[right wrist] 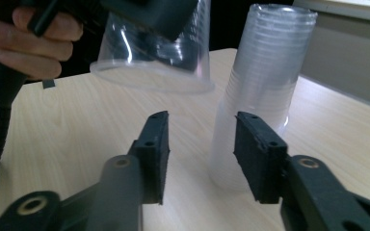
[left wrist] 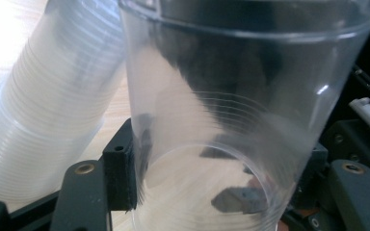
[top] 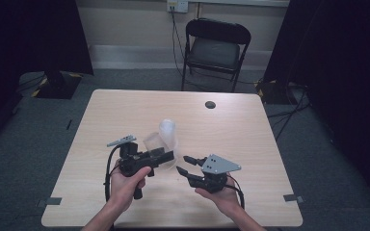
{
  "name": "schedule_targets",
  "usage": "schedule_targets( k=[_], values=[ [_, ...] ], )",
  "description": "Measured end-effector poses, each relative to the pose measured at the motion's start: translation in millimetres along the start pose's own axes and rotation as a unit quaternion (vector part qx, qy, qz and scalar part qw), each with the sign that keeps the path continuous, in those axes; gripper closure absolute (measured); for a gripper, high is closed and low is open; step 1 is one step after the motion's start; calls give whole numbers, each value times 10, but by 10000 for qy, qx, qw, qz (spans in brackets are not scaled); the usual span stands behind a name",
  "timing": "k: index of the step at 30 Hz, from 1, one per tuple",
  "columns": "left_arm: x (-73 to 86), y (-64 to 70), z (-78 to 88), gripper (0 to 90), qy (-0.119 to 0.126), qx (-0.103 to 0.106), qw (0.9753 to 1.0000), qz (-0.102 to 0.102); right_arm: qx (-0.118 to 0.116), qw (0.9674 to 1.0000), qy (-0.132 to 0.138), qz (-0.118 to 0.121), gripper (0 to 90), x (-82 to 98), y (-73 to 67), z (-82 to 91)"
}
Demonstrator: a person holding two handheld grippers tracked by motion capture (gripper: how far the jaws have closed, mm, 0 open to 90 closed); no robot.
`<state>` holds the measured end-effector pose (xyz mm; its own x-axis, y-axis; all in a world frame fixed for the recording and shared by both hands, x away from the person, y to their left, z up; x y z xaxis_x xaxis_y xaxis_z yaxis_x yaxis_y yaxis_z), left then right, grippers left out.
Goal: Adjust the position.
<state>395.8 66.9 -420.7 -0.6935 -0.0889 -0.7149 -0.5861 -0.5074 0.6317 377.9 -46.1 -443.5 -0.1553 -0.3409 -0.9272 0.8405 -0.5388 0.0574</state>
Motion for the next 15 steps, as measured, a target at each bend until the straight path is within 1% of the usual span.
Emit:
schedule_targets(
  k=[2,3,4,5,7,10,12,15],
  values=[
    [23,-26,-13,372,-36,-94,9999,62,-12,10000,47,-10,605,-15,-10,-18],
    [36,-29,-17,372,-57,-64,9999,102,-19,10000,53,44,613,-18,-19,-26],
    [36,-29,-17,376,-57,-64,9999,102,-19,10000,53,44,613,-18,-19,-26],
    [71,-31,-39,376,-142,2,9998,131,-3,9999,100,66,621,-19,-26,-26],
    [95,-19,-64,378,-194,100,9995,221,-15,9999,131,78,634,-12,-38,-29],
    [121,-9,-84,379,-248,144,9992,262,11,9998,182,111,649,-5,-52,-25],
    [143,14,-109,379,-293,346,9980,433,58,9996,223,187,668,1,-70,-20],
    [146,24,-110,379,-295,501,9970,513,122,9992,295,226,695,-8,-62,-13]
  ],
)
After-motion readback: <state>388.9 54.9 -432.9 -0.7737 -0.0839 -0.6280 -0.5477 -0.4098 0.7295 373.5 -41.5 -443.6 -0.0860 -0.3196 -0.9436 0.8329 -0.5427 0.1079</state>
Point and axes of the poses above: each handheld gripper's, and its own axes: z roughly backward along the jaws, x roughly out of its underside, y roughly to its right, the point moved 9 cm from there along -z, roughly forward along the jaws, and after that the axes turned 5 degrees about -y, right-handed, at the moved point
